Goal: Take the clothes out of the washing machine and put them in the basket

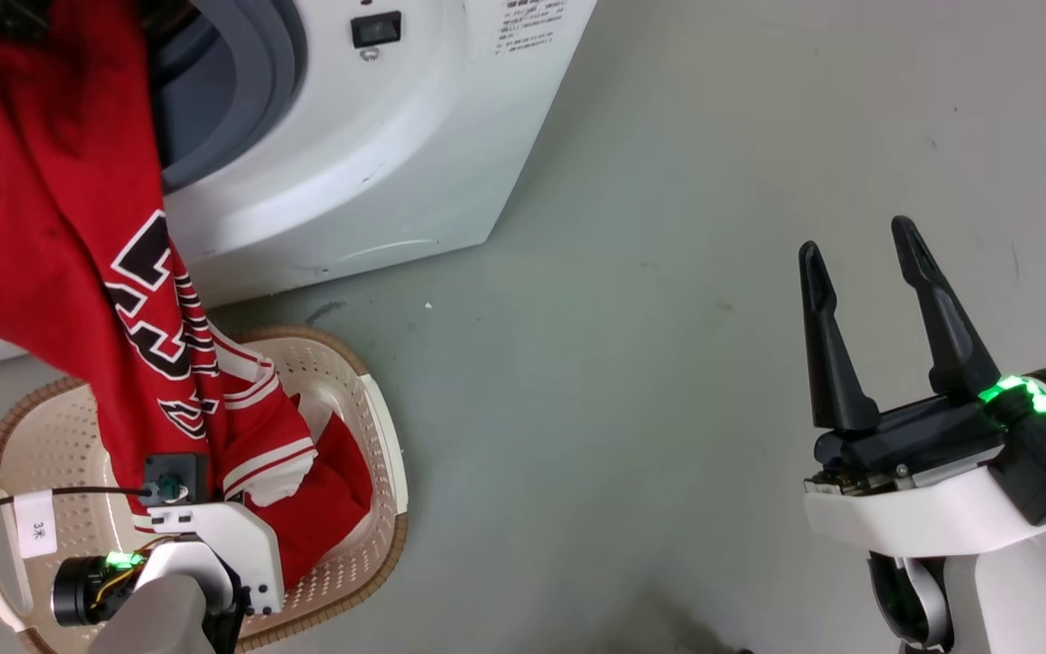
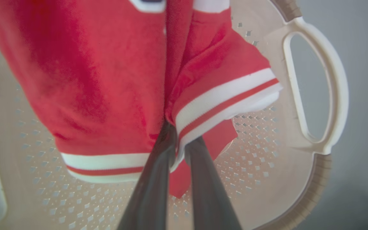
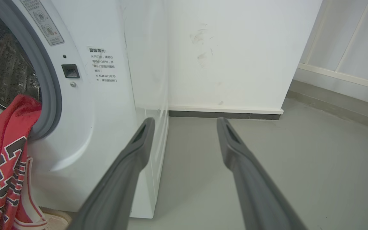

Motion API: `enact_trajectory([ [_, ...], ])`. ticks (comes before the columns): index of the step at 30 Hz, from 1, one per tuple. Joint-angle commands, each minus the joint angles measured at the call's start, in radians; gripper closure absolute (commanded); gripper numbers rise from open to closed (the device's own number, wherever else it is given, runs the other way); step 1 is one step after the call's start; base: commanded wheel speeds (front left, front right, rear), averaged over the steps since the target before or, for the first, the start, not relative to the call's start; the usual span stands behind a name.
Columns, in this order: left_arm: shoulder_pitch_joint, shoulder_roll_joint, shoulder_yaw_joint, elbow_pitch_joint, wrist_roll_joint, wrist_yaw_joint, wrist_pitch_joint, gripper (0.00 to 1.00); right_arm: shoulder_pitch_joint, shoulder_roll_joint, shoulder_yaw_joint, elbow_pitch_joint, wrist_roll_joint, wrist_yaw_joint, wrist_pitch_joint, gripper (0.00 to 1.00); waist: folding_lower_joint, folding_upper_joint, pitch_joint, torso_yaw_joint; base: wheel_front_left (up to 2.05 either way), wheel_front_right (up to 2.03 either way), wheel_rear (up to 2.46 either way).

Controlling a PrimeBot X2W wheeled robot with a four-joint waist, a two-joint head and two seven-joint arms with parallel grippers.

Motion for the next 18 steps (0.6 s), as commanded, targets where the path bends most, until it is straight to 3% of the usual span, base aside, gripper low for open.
enact_trajectory([
  [1,-0.02,0.008,-0.005,0.009,0.002,-0.001,0.009,1.0,-0.022,0.0,-0.004,-0.005,0.01,-0.001,-0.002,0.0,-0.0002,-0.0001,0.027,-0.001,0.0,0.0,0.0],
  [2,-0.026,0.008,-0.007,0.012,0.002,0.0,0.012,1.0,-0.025,0.0,-0.005,-0.005,0.012,-0.001,-0.002,0.0,-0.0002,-0.0001,0.033,-0.001,0.0,0.0,0.0],
  [3,-0.031,0.009,-0.008,0.014,0.003,0.001,0.013,0.82,-0.028,0.0,-0.006,-0.006,0.013,-0.001,-0.002,0.0,-0.0002,-0.0001,0.037,-0.001,0.0,0.0,0.0],
  [4,-0.036,0.011,-0.012,0.015,0.007,0.006,0.011,0.0,-0.029,0.0,-0.006,-0.006,0.014,-0.001,-0.002,0.0,-0.0002,-0.0001,0.04,-0.001,0.0,0.0,0.0],
  [18,-0.007,-0.005,-0.026,0.026,-0.005,0.0,0.001,0.0,-0.013,0.0,-0.001,0.016,0.009,-0.001,-0.002,0.0,-0.0002,-0.0001,-0.015,0.018,0.0,0.0,0.0],
])
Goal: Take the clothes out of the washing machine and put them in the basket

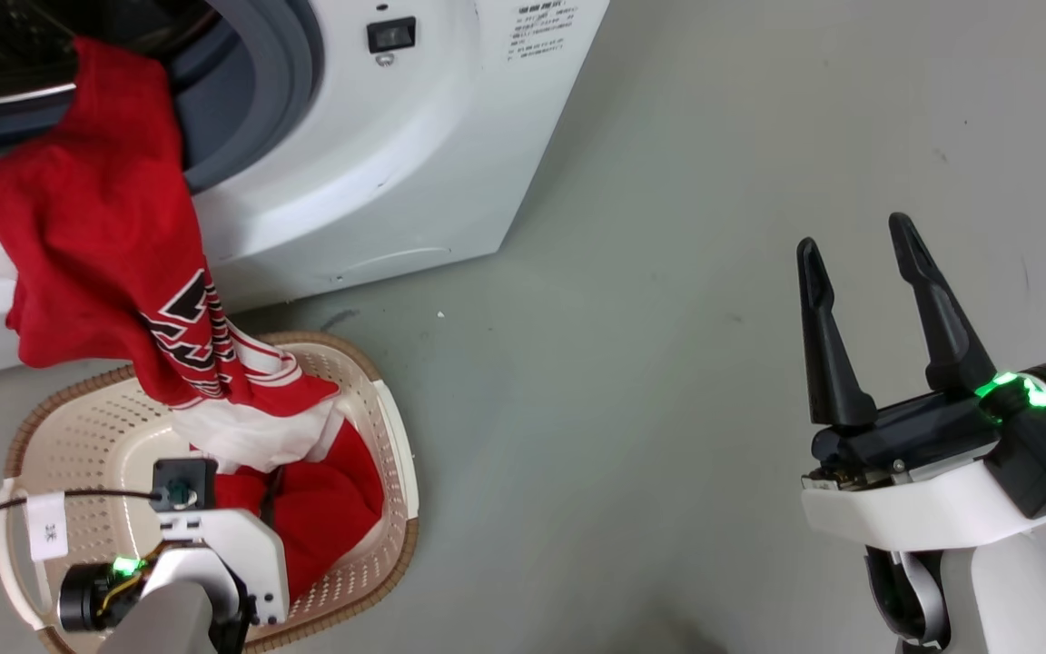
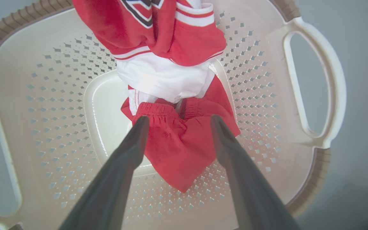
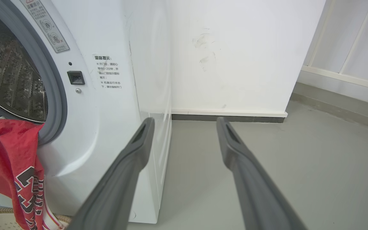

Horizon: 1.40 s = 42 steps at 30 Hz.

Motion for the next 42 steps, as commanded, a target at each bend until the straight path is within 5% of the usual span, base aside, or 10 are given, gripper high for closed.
enact_trajectory([
  [1,0.022,-0.002,0.0,0.003,-0.006,-0.002,-0.004,0.0,0.01,0.0,0.004,0.003,-0.003,-0.001,-0.002,0.0,-0.0001,0.0,-0.023,0.005,0.0,0.0,0.0],
  [9,0.073,-0.019,0.005,-0.024,-0.009,0.0,-0.02,0.0,0.056,0.0,0.003,0.021,-0.023,-0.001,-0.002,0.0,-0.0001,0.0,-0.126,0.032,0.0,0.0,0.0],
  [23,0.325,-0.008,0.181,-0.458,0.101,0.093,-0.02,0.0,0.144,0.0,0.008,0.04,-0.05,-0.001,-0.002,0.0,-0.0001,0.0,-0.291,0.072,0.0,0.0,0.0],
  [33,0.36,-0.028,0.312,-0.666,0.246,0.109,-0.02,0.0,0.145,0.0,0.011,0.033,-0.055,-0.001,-0.002,0.0,-0.0001,0.0,-0.288,0.077,0.0,0.0,0.0],
  [42,0.261,-0.022,0.38,-0.644,0.301,0.082,-0.02,0.0,0.101,0.0,0.024,0.025,-0.038,-0.001,-0.002,0.0,-0.0001,0.0,-0.229,0.049,0.0,0.0,0.0],
])
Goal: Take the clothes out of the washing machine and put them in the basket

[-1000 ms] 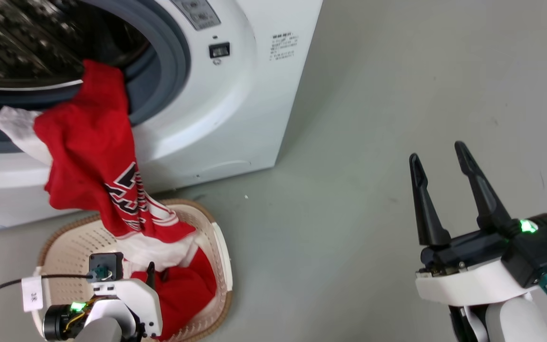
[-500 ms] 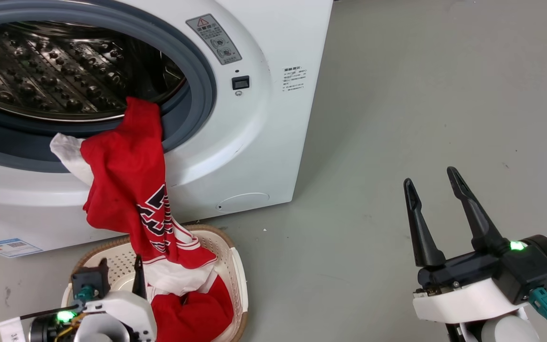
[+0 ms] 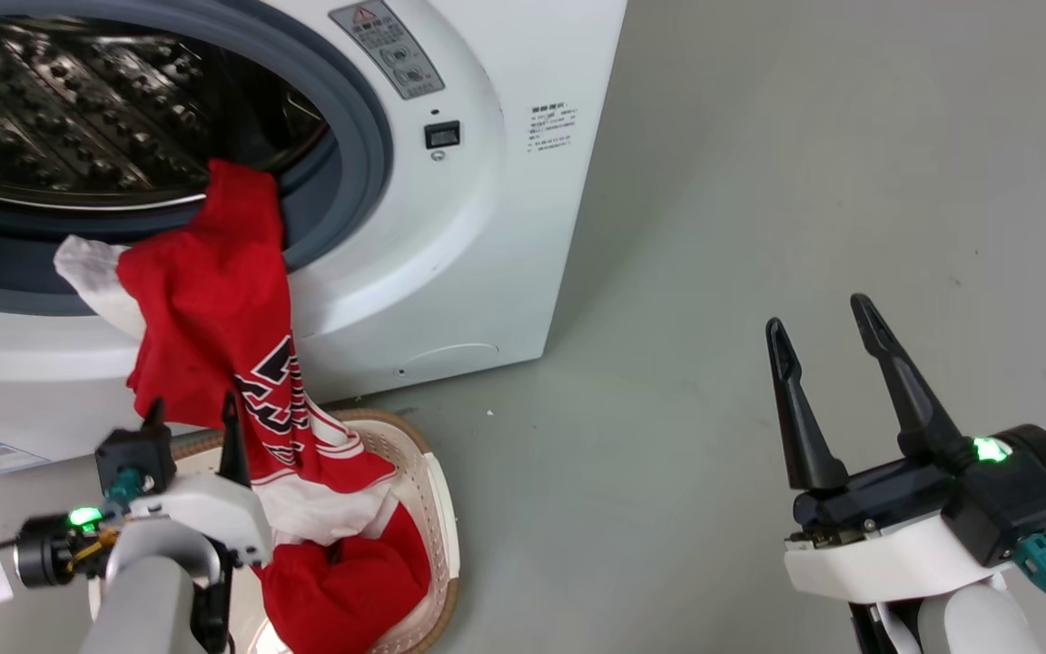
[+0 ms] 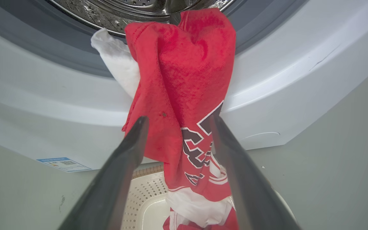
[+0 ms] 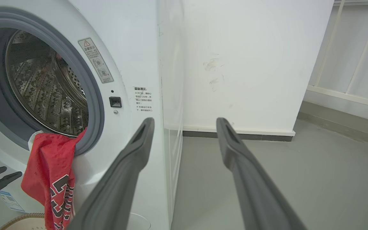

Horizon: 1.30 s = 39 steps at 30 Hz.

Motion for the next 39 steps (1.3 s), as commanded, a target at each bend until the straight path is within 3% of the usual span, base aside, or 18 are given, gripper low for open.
enact_trajectory([
  [1,-0.037,0.012,0.01,0.014,0.012,-0.005,-0.002,0.0,-0.02,0.0,0.002,-0.006,0.007,-0.001,-0.002,0.0,0.0002,-0.0001,0.026,-0.015,0.0,0.0,0.0],
  [24,-0.378,0.131,0.046,0.277,0.068,-0.028,-0.003,0.0,-0.12,0.0,0.014,-0.039,0.057,-0.001,-0.002,0.0,0.0002,-0.0001,0.231,-0.099,0.0,0.0,0.0],
  [33,-0.467,0.147,0.058,0.259,0.071,-0.021,-0.008,0.0,-0.131,0.0,0.013,-0.042,0.068,-0.001,-0.002,0.0,0.0002,-0.0001,0.26,-0.105,0.0,0.0,0.0],
  [34,-0.468,0.146,0.06,0.257,0.07,-0.022,-0.009,0.1,-0.131,0.0,0.013,-0.041,0.068,-0.001,-0.002,0.0,0.0002,-0.0001,0.26,-0.105,0.0,0.0,0.0],
  [35,-0.468,0.146,0.062,0.251,0.069,-0.021,-0.01,0.91,-0.131,0.0,0.012,-0.039,0.068,-0.001,-0.002,0.0,0.0002,-0.0001,0.26,-0.105,0.0,0.0,0.0],
  [36,-0.465,0.143,0.065,0.25,0.065,-0.024,-0.011,1.0,-0.133,0.0,0.012,-0.037,0.068,-0.001,-0.002,0.0,0.0002,-0.0001,0.259,-0.105,0.0,0.0,0.0],
  [39,-0.454,0.134,0.066,0.255,0.065,-0.032,-0.011,1.0,-0.132,0.0,0.011,-0.033,0.068,-0.001,-0.002,0.0,0.0002,-0.0001,0.251,-0.103,0.0,0.0,0.0],
])
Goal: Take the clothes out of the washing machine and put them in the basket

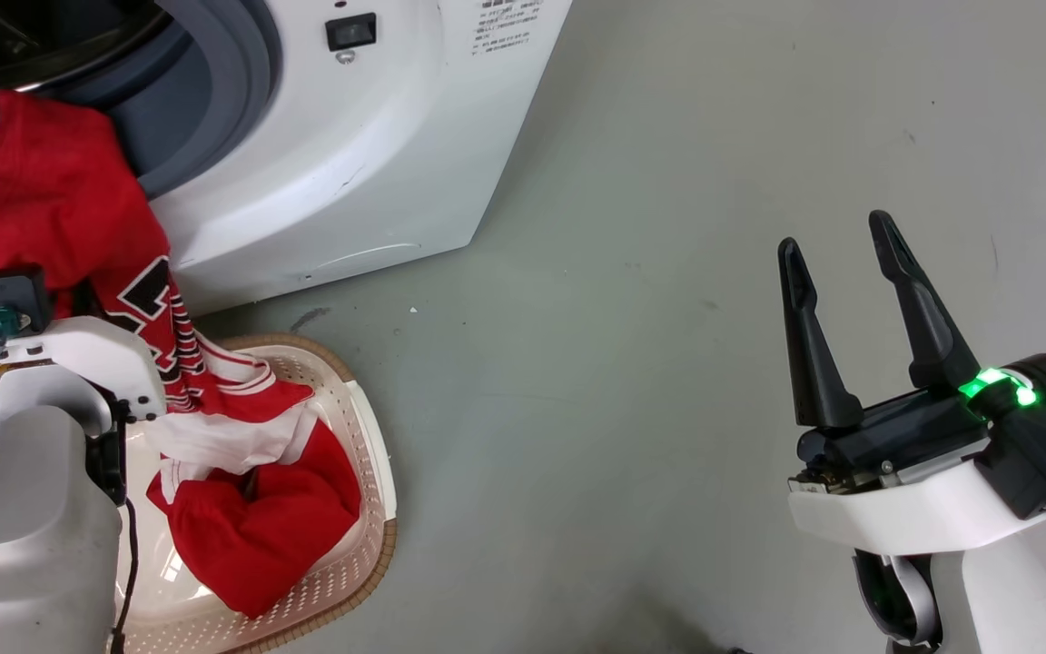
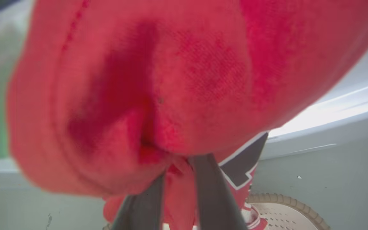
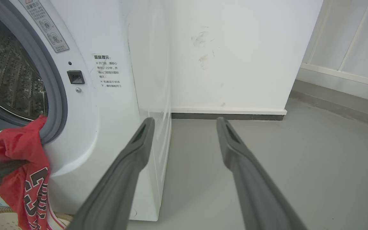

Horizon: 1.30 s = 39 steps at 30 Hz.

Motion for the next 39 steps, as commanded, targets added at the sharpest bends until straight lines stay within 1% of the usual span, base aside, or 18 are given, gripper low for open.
enact_trajectory([
  [1,-0.06,0.007,0.002,-0.04,0.003,-0.004,-0.021,1.0,-0.012,0.0,-0.001,0.003,-0.001,-0.001,-0.002,0.0,-0.0001,0.0,-0.007,0.003,0.0,0.0,0.0],
  [8,-0.005,-0.015,0.011,-0.045,-0.003,-0.018,-0.02,1.0,0.011,0.0,-0.002,0.013,-0.013,-0.001,-0.002,0.0,-0.0001,0.0,-0.048,0.016,0.0,0.0,0.0],
  [12,0.054,-0.039,0.016,-0.081,-0.003,-0.026,-0.017,1.0,0.027,0.0,-0.003,0.02,-0.023,-0.001,-0.002,0.0,-0.0001,0.0,-0.089,0.03,0.0,0.0,0.0],
  [25,0.308,-0.109,0.011,-0.31,0.044,-0.061,-0.014,1.0,0.106,0.0,-0.003,0.052,-0.061,-0.001,-0.002,0.0,-0.0001,0.0,-0.251,0.082,0.0,0.0,0.0],
  [33,0.45,-0.135,-0.041,-0.417,0.086,-0.092,-0.014,1.0,0.151,0.0,-0.004,0.064,-0.076,-0.001,-0.002,0.0,-0.0001,0.0,-0.324,0.102,0.0,0.0,0.0],
  [39,0.507,-0.134,-0.079,-0.424,0.105,-0.111,-0.014,1.0,0.166,0.0,-0.002,0.063,-0.082,-0.001,-0.002,0.0,-0.0001,0.0,-0.337,0.103,0.0,0.0,0.0],
])
